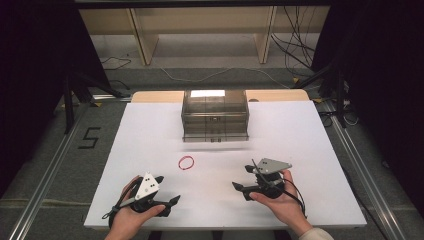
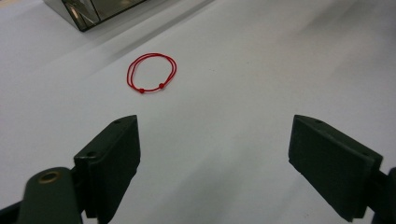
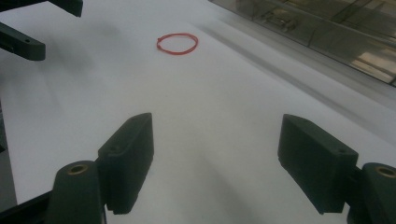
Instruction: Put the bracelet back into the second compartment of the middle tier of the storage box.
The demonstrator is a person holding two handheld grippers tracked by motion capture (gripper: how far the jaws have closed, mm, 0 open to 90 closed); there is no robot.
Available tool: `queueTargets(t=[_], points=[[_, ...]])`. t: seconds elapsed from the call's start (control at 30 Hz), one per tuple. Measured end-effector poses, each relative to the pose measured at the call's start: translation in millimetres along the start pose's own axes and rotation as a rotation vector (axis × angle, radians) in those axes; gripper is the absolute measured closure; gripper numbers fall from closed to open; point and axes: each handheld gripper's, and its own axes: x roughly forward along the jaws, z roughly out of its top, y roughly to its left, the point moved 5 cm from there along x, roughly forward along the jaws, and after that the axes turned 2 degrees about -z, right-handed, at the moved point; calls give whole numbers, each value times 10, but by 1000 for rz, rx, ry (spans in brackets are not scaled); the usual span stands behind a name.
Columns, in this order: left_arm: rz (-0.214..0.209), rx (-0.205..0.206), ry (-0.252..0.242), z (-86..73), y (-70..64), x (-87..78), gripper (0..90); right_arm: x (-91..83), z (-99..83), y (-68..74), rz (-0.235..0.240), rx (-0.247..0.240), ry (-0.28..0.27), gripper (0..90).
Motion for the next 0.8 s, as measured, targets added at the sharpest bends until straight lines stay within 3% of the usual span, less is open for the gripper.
queueTargets(t=[0.33,0.53,0.8], points=[[-1,3,-1,3,-4,6,168,278,210,99,16,-40,5,305],[-6,3,1,0,-8,10,169,456,305,131,-18,-78,-1,295],[-3,-3,1,-3,2,15,170,608,398,164,-7,-69,0,302]])
